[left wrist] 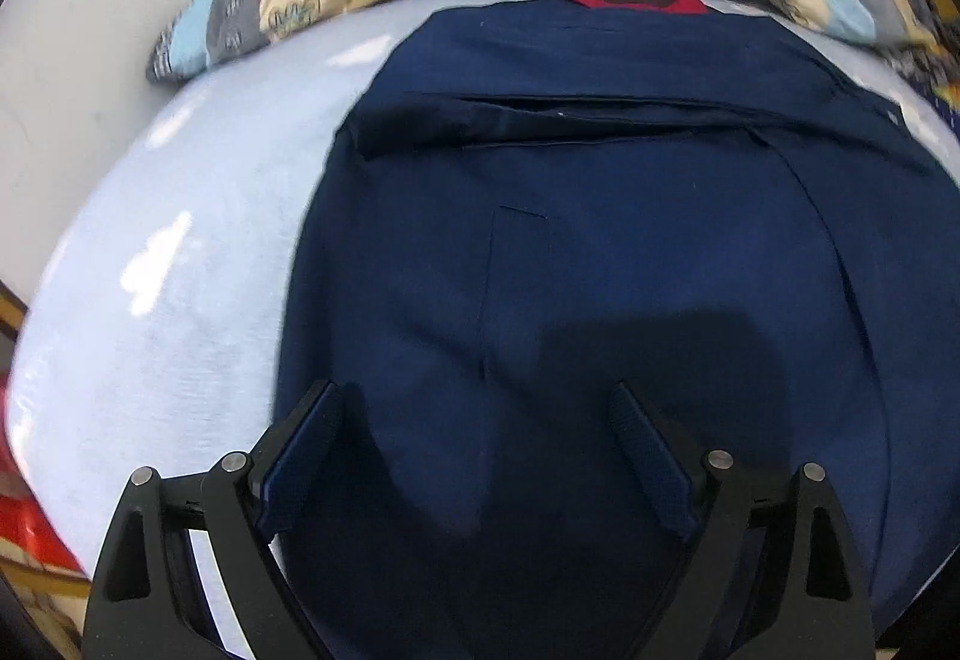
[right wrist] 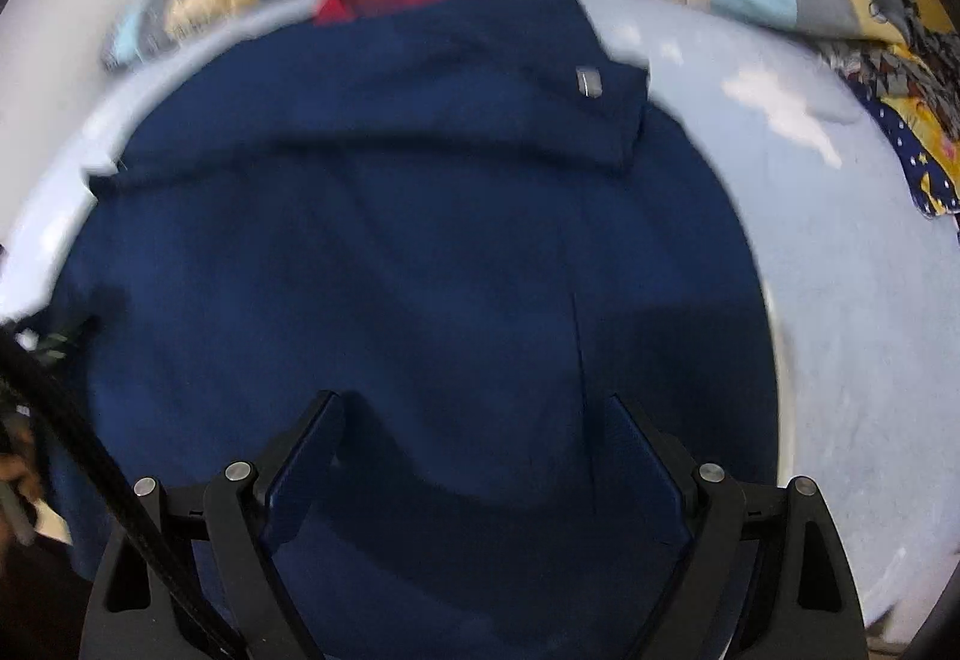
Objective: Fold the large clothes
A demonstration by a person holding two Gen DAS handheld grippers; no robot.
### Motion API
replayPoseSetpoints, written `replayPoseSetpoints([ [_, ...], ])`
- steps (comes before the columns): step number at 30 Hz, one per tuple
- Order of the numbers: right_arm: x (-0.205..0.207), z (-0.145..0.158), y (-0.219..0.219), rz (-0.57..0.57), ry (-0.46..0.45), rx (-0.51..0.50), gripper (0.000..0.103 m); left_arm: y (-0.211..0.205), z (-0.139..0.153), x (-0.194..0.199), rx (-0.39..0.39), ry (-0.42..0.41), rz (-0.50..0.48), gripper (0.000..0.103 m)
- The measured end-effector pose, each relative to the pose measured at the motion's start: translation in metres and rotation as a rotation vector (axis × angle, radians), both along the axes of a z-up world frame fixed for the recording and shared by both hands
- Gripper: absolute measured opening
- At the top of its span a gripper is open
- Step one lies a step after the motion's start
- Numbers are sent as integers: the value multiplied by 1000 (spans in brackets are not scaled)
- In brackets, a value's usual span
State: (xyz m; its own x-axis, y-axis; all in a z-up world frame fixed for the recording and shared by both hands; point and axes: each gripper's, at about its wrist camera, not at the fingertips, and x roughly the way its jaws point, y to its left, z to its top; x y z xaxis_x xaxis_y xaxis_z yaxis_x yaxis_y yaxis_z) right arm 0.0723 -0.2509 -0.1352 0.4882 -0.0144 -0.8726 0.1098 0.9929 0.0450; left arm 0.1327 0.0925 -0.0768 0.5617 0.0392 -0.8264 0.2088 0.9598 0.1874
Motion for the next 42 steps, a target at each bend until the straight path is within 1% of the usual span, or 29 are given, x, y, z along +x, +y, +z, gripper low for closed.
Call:
replayPoseSetpoints([
  [1, 0, -6, -4, -13, 20, 8, 92, 2, 3, -7, 19, -10, -9, 91],
  [4, -9, -3, -14, -39, 13, -14, 93, 12, 3, -26, 37, -12, -33, 91],
  [6, -17, -2, -19, -50, 10, -4, 93, 21, 3, -39, 45, -6, -46, 93],
  [8, -24, 2, -23, -74, -11, -6, 93, 35, 4, -51, 62, 6, -9, 99],
  [11, -33, 16, -16, -48, -69, -27, 93, 67, 2, -64, 64, 53, 80, 102],
  [13, -38, 24, -10, -31, -107, -28, 93, 95, 7, -74, 34, 74, 181, 102],
  [14, -36, 28, -4, -24, -117, -21, 93, 103, 12, -80, 10, 55, 208, 102],
  [15, -37, 32, -1, -18, -131, -8, 93, 108, 20, -86, -28, 18, 222, 102],
  [17, -42, 39, 1, -14, -164, 27, 93, 108, 38, -99, -105, -59, 206, 102],
  [18, -45, 42, 3, -7, -175, 39, 93, 103, 47, -106, -147, -105, 185, 102],
  [19, -49, 43, 5, -1, -184, 44, 93, 96, 53, -109, -177, -134, 163, 102],
  [21, -50, 45, 15, 14, -202, 38, 93, 81, 58, -114, -207, -167, 126, 102],
  [24, -49, 42, 40, 71, -208, -17, 93, 42, 55, -118, -229, -163, 56, 102],
  [26, -51, 35, 55, 110, -202, -30, 93, 15, 49, -127, -208, -176, 2, 102],
  [30, -56, 15, 83, 160, -160, -28, 93, -36, 27, -140, -119, -162, -96, 102],
  [31, -57, 10, 85, 164, -154, -29, 93, -41, 21, -140, -102, -151, -108, 102],
  [33, -57, 1, 92, 166, -134, -33, 93, -53, 5, -134, -58, -99, -131, 102],
  [35, -54, -11, 95, 160, -94, -47, 93, -61, -5, -132, -20, -74, -134, 102],
  [36, -53, -19, 97, 155, -72, -50, 95, -63, -6, -132, -19, -77, -134, 102],
  [39, -53, -24, 104, 164, -70, -81, 100, -66, -7, -129, -23, -78, -129, 102],
  [42, -52, -26, 105, 157, -70, -72, 102, -62, -8, -130, -20, -82, -128, 102],
])
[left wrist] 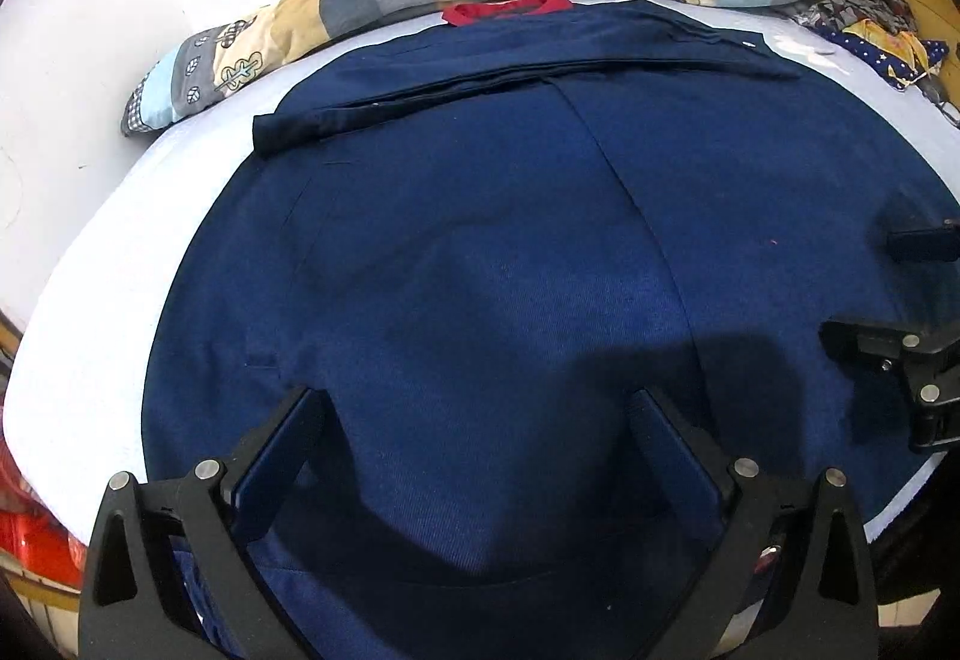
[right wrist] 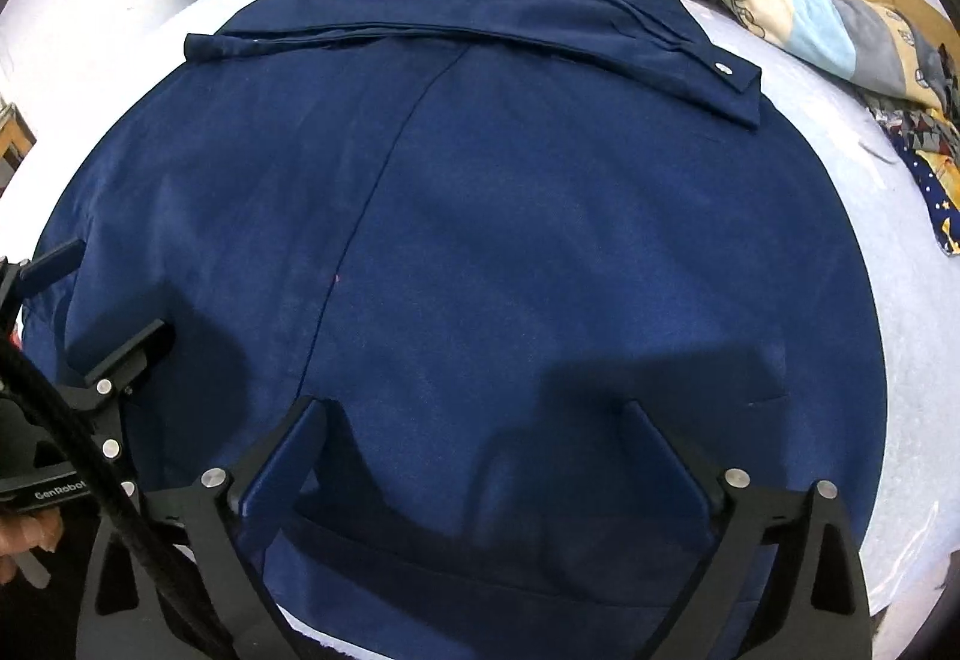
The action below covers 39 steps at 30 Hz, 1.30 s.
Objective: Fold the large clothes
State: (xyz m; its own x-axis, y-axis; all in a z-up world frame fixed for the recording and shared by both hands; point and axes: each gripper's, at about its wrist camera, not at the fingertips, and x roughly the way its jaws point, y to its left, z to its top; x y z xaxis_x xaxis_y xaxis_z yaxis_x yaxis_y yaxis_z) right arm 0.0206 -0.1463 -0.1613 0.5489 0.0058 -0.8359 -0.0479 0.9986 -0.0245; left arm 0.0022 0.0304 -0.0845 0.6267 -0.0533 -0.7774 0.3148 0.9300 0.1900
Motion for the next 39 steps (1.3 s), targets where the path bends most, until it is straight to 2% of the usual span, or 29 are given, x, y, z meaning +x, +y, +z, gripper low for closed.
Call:
replayPoseSetpoints([
  [39, -3, -5, 7, -3, -20, -37, 103, -2, -1, 9, 8, -13, -1, 103],
])
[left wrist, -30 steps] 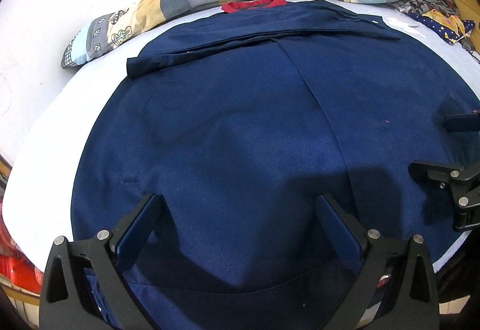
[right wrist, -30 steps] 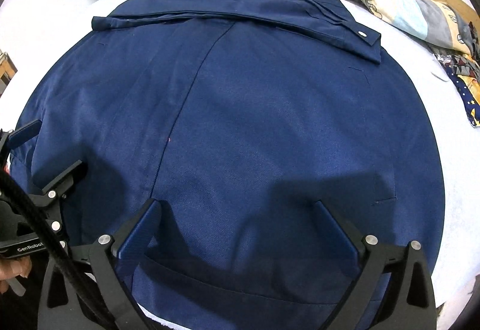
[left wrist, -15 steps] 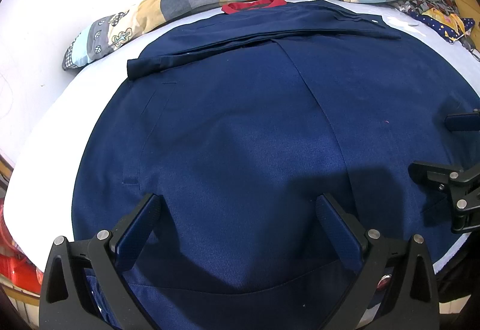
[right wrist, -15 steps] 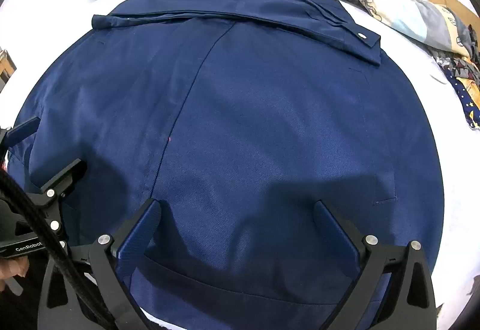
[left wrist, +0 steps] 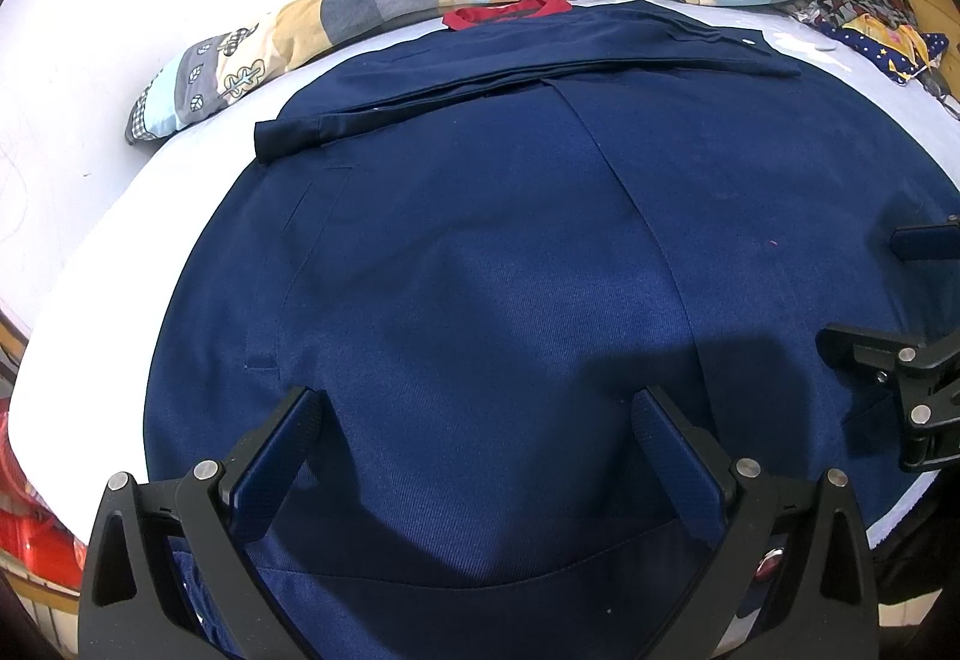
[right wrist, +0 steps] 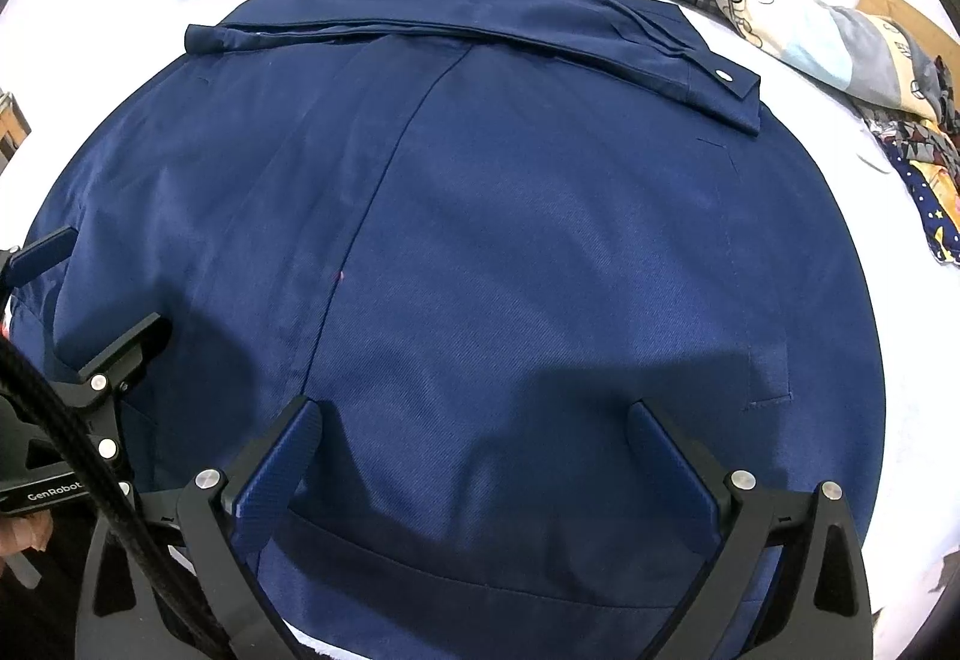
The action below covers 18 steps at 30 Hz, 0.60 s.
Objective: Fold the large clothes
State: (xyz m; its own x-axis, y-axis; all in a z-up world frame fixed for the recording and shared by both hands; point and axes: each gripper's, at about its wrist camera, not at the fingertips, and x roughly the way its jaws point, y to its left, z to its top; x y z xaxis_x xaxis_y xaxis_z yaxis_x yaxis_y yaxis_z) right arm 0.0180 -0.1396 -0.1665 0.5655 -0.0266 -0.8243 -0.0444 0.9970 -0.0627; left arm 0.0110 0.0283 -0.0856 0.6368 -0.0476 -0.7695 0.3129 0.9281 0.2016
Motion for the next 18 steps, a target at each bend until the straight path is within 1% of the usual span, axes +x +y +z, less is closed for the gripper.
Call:
replayPoseSetpoints([
  [8, 0, 0, 1, 0, 2, -2, 103, -1, 0, 0, 1, 4, 1, 103],
  [12, 1, 2, 1, 3, 26, 12, 103, 1, 3, 3, -9, 51, -2, 103],
  [14, -1, 6, -4, 22, 35, 58, 103, 5, 6, 3, -8, 60, -4, 103],
  [15, -4, 11, -11, 27, 30, 106, 102, 10, 9, 3, -15, 60, 3, 103],
  [18, -18, 28, -44, -18, -21, 211, 102, 37, 23, 8, -83, 52, 56, 103],
])
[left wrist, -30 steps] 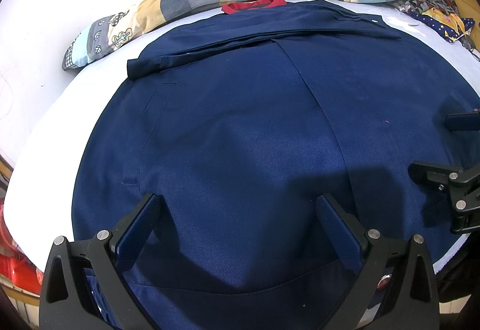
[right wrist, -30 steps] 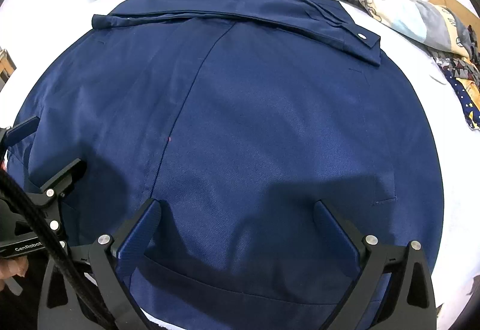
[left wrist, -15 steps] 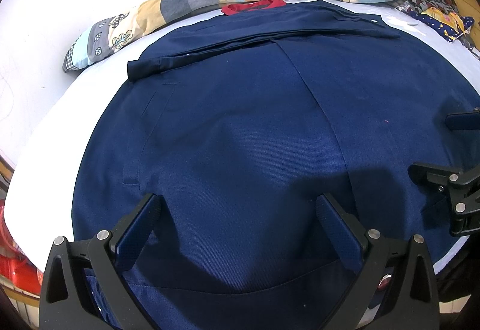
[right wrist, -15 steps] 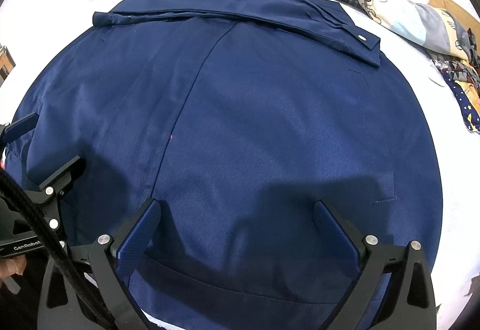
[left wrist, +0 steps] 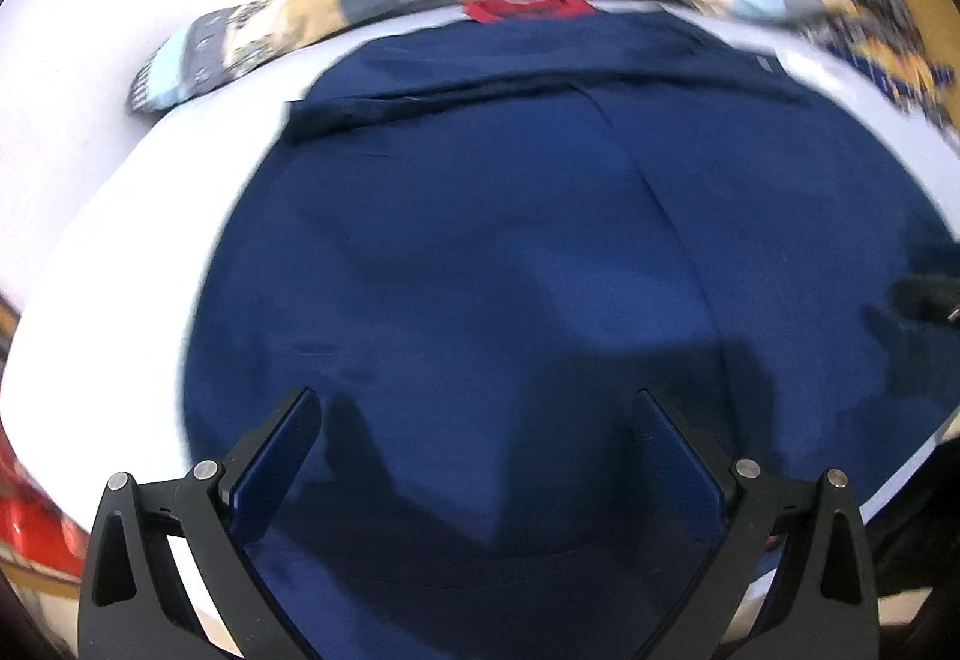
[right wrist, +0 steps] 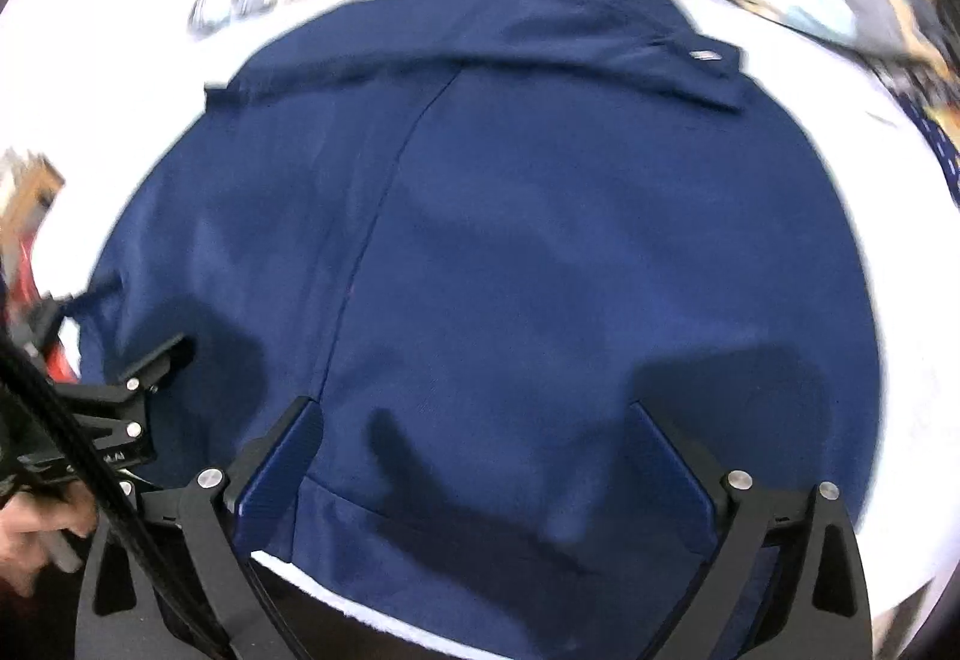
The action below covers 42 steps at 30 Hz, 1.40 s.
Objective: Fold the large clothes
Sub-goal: 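Grasp the jacket hem with the right gripper while the left gripper grasps the hem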
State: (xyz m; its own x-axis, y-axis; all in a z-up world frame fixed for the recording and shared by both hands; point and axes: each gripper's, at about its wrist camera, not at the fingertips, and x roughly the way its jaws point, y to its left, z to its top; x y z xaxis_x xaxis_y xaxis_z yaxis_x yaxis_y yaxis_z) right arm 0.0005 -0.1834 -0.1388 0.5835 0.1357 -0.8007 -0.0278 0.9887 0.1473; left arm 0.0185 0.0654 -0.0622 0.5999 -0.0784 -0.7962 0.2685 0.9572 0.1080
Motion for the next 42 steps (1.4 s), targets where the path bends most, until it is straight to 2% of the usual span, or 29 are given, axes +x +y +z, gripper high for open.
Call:
replayPoseSetpoints([
  [5, -31, 20, -85, -205, -72, 129, 102, 68, 23, 12, -119, -7, 164, 103],
  [8, -51, 4, -143, -374, -36, 287, 102, 113, 27, 19, -178, 24, 269, 103],
  [10, -58, -15, -160, -403, 10, 418, 100, 137, 26, 23, -245, 70, 319, 103],
  [12, -60, -33, -162, -390, 50, 565, 87, 155, 26, 23, -312, 89, 356, 103],
  [13, -61, -38, -158, -375, 61, 601, 85, 162, 28, 23, -343, 91, 364, 103],
  [16, -63, -39, -137, -306, 66, 588, 74, 174, 36, 22, -362, 73, 365, 103],
  [19, -65, -37, -123, -238, 59, 621, 58, 179, 37, 18, -392, 74, 368, 103],
  [21, -64, -37, -118, -229, 76, 557, 47, 182, 33, 20, -433, 106, 359, 103],
  [22, -62, -42, -118, -249, 115, 484, 44, 179, 31, 19, -445, 121, 353, 103],
  [23, -60, -46, -119, -281, 140, 411, 36, 179, 28, 17, -449, 135, 349, 103],
  [25, -60, -51, -126, -315, 141, 451, 34, 175, 24, 16, -442, 160, 335, 103],
  [27, -59, -50, -124, -292, 134, 478, 34, 169, 18, 14, -459, 204, 301, 103],
  [29, -61, -49, -117, -247, 117, 531, 18, 164, 11, 12, -461, 240, 286, 103],
  [31, -61, -41, -113, -236, 88, 505, 18, 158, 3, 10, -475, 286, 254, 102],
  [33, -61, -43, -116, -259, 84, 522, 17, 152, -3, 10, -455, 316, 229, 82],
  [34, -61, -46, -117, -268, 90, 526, 18, 147, -9, 11, -448, 346, 208, 49],
  [35, -63, -48, -118, -270, 95, 530, 17, 146, -12, 12, -449, 366, 201, 35],
  [39, -57, -49, -123, -288, 105, 549, 18, 139, -17, 12, -403, 374, 189, 38],
  [40, -58, -49, -125, -289, 107, 550, 19, 138, -19, 12, -405, 386, 190, 52],
  [41, -64, -48, -127, -287, 108, 546, 19, 136, -24, 14, -403, 412, 191, 79],
  [42, -64, -48, -127, -286, 110, 540, 20, 133, -29, 16, -393, 437, 193, 90],
])
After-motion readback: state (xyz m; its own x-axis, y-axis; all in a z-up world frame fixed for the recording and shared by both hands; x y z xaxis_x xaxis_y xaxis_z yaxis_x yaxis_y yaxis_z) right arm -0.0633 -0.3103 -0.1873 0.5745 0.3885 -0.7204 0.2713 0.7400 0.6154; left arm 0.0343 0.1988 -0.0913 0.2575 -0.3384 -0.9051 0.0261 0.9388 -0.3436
